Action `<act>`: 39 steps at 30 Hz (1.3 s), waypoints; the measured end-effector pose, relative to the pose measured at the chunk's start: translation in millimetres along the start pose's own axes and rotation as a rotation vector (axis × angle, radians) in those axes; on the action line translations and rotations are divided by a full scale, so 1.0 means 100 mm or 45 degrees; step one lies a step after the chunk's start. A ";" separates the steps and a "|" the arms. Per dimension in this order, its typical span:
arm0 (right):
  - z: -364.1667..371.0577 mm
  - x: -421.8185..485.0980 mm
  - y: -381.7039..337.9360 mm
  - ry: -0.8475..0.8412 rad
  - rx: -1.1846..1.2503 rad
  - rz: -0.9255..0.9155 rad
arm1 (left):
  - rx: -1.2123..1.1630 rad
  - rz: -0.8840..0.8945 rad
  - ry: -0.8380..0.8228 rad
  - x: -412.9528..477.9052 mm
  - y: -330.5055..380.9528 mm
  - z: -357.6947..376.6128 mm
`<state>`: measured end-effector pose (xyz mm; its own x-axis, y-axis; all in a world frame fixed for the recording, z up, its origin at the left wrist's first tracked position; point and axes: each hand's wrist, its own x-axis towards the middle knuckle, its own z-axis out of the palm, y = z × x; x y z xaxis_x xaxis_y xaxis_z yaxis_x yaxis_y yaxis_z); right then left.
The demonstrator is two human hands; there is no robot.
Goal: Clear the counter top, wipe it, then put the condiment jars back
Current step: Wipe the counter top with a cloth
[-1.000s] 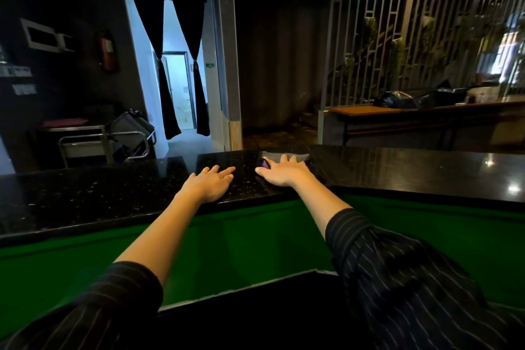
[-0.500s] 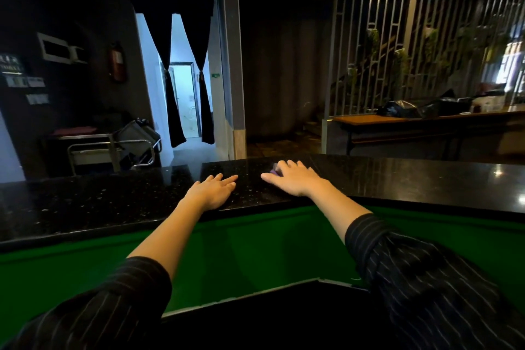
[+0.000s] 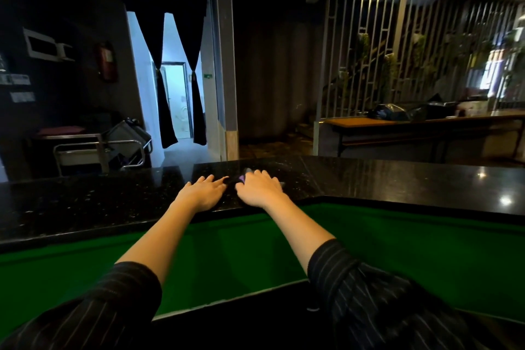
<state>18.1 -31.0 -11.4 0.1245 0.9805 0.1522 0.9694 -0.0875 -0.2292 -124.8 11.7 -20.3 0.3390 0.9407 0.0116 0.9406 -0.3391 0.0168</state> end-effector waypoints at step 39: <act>-0.12 -0.18 0.61 0.160 -0.124 0.505 | -0.146 0.013 0.007 -0.02 -0.03 -0.03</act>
<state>77.2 -56.1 -16.6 0.5110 0.8389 0.1875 0.8558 -0.4759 -0.2028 -128.6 10.7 -17.4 0.3480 0.9373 0.0180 0.9286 -0.3473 0.1310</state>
